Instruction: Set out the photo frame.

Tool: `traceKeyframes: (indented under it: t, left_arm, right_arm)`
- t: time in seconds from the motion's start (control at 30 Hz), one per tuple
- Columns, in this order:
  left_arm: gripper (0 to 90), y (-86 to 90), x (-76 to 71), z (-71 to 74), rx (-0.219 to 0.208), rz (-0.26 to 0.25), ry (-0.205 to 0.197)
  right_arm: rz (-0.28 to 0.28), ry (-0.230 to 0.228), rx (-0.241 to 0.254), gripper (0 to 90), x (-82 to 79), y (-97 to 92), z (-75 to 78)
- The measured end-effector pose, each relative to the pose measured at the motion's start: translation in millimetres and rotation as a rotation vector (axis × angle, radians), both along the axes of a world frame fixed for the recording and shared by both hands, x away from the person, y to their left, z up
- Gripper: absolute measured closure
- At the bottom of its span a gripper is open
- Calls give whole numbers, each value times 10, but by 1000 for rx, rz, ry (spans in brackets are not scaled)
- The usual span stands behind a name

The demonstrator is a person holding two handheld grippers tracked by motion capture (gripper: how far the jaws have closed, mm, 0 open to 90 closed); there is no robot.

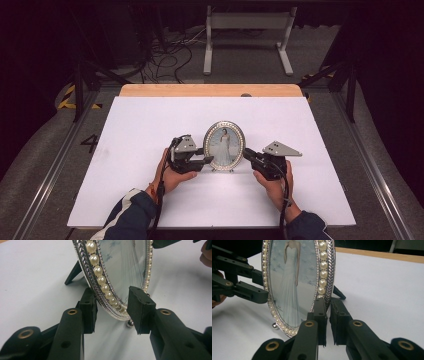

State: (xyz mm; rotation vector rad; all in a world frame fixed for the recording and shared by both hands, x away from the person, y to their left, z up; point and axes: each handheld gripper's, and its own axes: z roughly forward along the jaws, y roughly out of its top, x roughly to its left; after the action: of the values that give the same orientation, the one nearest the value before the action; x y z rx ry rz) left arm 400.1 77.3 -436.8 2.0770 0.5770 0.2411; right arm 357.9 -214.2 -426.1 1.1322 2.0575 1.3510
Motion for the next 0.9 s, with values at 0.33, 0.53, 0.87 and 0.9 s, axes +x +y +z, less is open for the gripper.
traceKeyframes:
  t: [0.33, 0.53, 0.87, 0.9]
  left_arm:
    - [613, -21, -11, -20, 16, 12, -21]
    - [625, -6, -13, -3, 13, 18, -36]
    - [611, 45, -36, 91, 3, 48, -87]
    - [613, 50, -36, 96, 0, 53, -91]
  right_arm:
    - [10, -19, -37, 837, -5, 6, 3]
    - [30, -26, -63, 823, -2, -1, 23]
    - [39, -50, -85, 798, 3, -23, 113]
    - [40, -50, -86, 796, 6, -24, 112]
